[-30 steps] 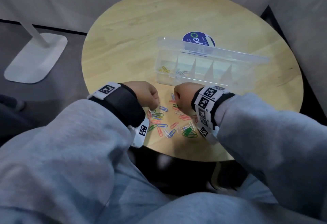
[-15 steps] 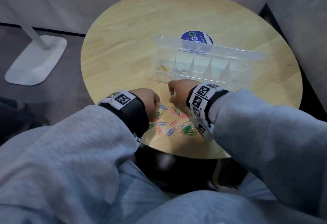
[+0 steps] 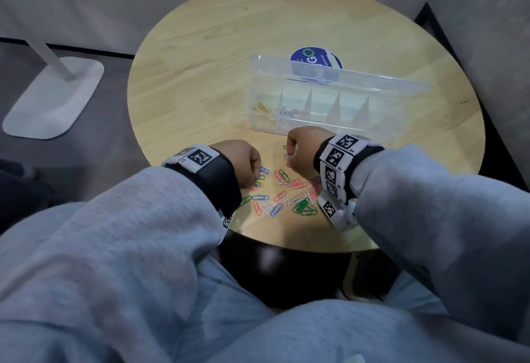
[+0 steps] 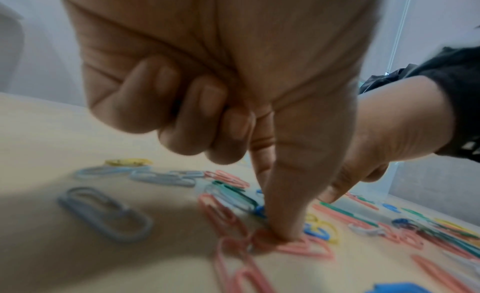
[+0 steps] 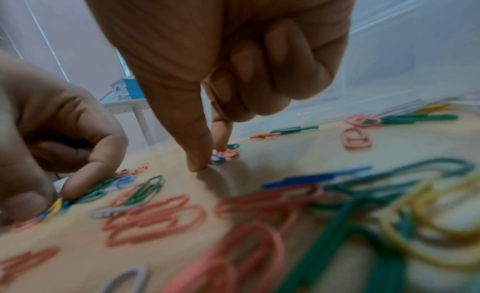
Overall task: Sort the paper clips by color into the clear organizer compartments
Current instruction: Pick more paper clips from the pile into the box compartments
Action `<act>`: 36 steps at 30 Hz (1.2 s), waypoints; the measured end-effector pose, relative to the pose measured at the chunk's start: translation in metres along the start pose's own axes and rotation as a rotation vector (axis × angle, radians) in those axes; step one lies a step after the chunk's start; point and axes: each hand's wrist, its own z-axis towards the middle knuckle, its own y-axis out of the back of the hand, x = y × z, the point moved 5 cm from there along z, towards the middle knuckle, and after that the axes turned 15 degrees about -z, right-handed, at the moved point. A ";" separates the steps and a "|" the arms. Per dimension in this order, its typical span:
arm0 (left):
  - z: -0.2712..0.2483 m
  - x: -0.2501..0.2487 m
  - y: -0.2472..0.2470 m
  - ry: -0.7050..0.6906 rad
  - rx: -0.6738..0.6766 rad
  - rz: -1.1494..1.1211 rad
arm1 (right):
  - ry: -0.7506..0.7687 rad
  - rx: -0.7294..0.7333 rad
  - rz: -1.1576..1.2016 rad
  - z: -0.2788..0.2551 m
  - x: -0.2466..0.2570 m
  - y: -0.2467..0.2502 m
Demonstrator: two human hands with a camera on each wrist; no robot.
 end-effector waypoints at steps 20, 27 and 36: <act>0.002 0.009 0.014 0.002 -0.010 -0.288 | -0.027 0.078 0.008 -0.005 -0.012 -0.005; 0.006 0.016 0.017 0.056 0.005 -0.419 | 0.021 0.048 0.071 -0.007 -0.004 -0.007; 0.004 0.025 0.026 0.129 -0.113 -0.311 | -0.028 0.165 0.085 -0.010 -0.004 -0.013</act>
